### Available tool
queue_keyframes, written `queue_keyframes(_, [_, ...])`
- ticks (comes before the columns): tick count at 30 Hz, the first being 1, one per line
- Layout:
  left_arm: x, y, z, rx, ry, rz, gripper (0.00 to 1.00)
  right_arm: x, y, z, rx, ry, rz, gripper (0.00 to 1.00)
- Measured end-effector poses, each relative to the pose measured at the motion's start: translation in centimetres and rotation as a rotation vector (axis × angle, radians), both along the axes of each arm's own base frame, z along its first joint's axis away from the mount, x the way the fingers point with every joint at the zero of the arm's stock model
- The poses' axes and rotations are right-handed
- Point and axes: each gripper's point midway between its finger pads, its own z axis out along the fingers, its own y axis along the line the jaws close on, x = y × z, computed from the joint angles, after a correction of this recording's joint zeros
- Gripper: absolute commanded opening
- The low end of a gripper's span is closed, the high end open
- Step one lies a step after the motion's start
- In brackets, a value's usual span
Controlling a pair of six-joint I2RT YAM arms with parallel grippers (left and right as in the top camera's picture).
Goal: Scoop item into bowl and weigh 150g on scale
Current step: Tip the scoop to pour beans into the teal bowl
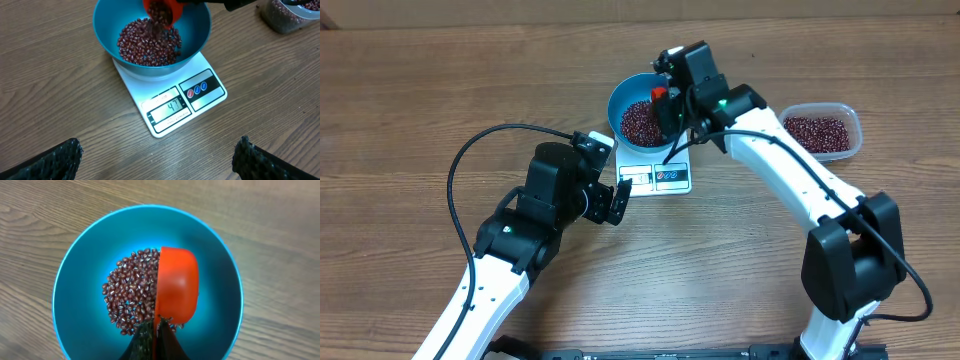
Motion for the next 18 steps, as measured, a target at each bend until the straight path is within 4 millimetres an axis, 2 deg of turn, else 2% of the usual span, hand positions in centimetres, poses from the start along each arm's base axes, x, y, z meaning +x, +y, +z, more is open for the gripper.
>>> queue_keyframes(11, [0.0, 0.0, 0.0, 0.0, 0.0, 0.0, 1.0, -0.3, 0.4, 1.5, -0.179, -0.13, 0.017, 0.04])
queue_keyframes(18, [0.0, 0.0, 0.0, 0.0, 0.0, 0.0, 1.0, -0.5, 0.4, 3.3, -0.205, -0.179, 0.026, 0.04])
